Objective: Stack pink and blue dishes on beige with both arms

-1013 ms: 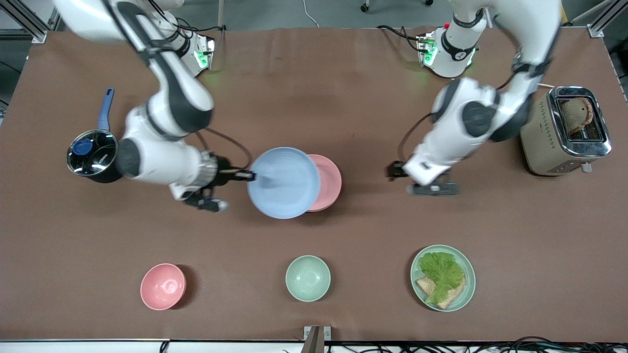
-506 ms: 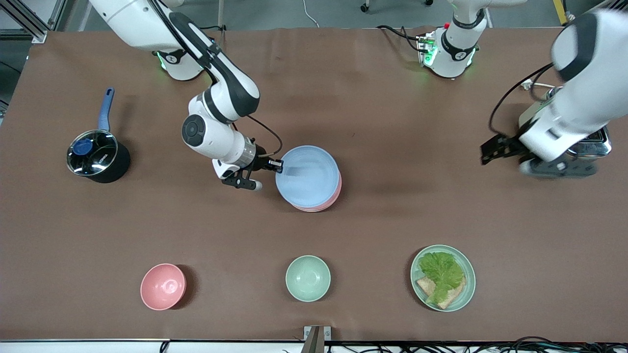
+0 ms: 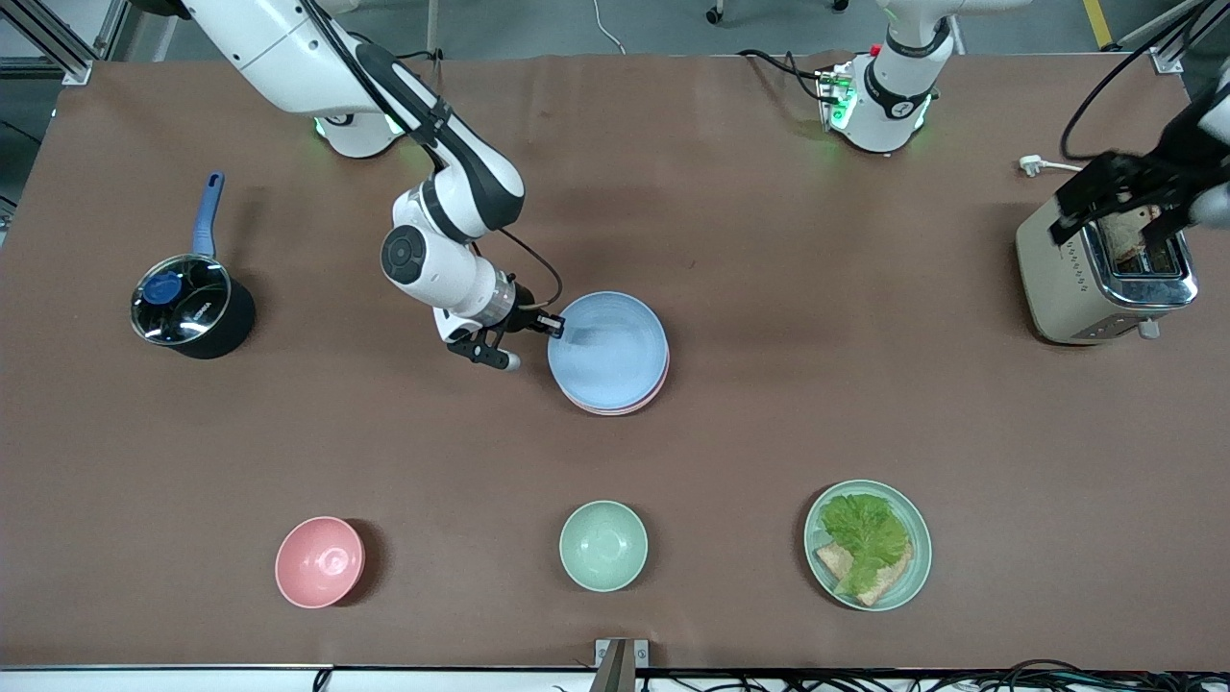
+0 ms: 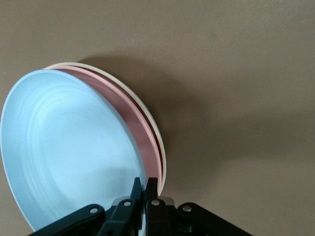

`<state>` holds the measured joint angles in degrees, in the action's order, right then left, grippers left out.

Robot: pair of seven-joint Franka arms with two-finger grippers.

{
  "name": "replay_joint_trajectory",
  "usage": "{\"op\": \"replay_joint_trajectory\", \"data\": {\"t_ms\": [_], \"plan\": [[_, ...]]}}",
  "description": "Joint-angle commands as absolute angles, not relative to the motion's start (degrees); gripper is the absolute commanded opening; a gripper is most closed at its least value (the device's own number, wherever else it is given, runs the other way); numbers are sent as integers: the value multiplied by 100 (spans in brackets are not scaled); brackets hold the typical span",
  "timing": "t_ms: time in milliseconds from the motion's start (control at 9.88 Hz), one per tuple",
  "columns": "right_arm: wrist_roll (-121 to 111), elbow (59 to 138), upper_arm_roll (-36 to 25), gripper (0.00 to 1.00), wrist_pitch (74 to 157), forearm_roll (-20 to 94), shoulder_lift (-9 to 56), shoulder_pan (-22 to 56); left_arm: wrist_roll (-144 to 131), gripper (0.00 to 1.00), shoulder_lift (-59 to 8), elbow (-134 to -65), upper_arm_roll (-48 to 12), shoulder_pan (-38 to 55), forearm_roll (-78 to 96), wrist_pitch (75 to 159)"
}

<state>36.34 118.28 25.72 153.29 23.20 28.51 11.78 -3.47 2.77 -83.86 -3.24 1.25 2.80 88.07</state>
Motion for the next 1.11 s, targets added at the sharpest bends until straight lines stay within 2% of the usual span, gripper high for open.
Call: {"op": "replay_joint_trajectory", "data": {"t_ms": [0,101,203,304,405,608,810,1013], "plan": [[3788,11900,2619,2,15495,2224,2856,1187,-272,100,-70,-8103,-203,123,141,8499],[3771,11900,2619,13,15486,2128,2856,1126,-255,100,-9,-8199,-202,132,54,8395],[3753,11900,2619,46,15443,1953,2856,1029,-246,100,0,-8244,-193,123,53,8324],[3744,11883,2619,87,15416,1925,2848,985,-246,100,0,-8253,-193,123,44,8323],[3735,11865,2619,100,15233,1925,2717,880,-237,100,9,-8262,-202,123,44,8323],[3753,11804,2593,100,14383,1568,1955,626,-71,100,9,-8297,-202,123,44,8297],[3753,11751,2514,100,13478,656,1042,117,0,100,26,-8332,-211,132,-96,8279],[3657,11402,1683,100,12442,-173,224,123,-44,100,79,-8367,-211,132,-88,8279]]}}
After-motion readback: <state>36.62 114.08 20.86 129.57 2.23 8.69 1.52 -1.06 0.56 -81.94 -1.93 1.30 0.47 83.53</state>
